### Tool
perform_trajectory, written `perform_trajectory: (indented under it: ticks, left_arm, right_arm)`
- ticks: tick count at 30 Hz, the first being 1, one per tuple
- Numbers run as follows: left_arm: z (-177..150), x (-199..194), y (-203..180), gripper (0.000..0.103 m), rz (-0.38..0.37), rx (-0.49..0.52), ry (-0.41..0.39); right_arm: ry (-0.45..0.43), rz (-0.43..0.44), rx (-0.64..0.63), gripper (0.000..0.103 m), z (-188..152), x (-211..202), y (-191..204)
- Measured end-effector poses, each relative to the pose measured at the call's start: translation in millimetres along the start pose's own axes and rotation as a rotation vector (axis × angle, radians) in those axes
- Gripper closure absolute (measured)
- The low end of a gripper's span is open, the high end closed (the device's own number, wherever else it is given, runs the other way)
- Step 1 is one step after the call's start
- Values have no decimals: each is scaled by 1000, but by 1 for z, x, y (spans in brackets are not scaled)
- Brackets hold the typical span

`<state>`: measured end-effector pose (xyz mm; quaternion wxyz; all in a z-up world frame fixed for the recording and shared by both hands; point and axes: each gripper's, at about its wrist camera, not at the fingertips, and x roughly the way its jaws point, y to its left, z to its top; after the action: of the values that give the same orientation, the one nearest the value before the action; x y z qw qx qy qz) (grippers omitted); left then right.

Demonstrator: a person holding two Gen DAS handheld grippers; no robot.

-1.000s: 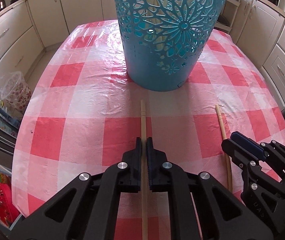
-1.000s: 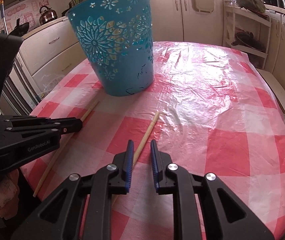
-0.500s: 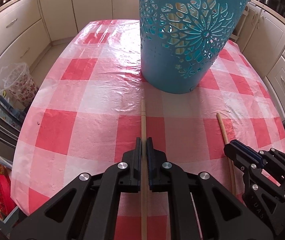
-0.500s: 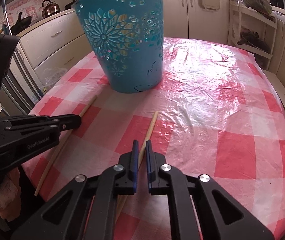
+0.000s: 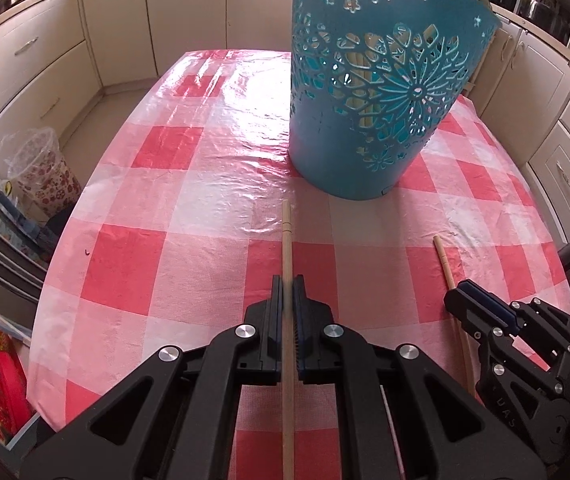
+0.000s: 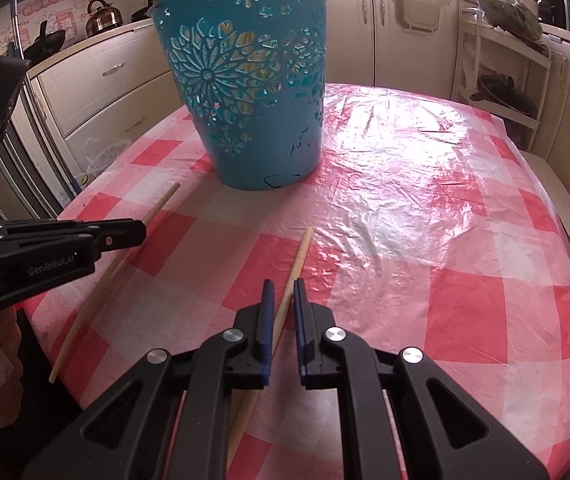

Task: Organize utensils
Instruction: 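Lift the chopstick over the teal cup and open the left tool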

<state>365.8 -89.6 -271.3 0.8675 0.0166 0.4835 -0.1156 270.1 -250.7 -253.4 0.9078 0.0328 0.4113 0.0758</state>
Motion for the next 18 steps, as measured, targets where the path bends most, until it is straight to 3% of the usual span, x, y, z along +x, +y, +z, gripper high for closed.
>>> perform_trajectory:
  ticks: [8,18]
  left_arm:
    - [5,-28,3,98,-19,-7,-70]
    - [37,-115,33,98,-191,-117,-294]
  right_arm:
    - [-8,3,0,93,-1,0,-1]
    - [-13,16,20,93,-2,-1,-3]
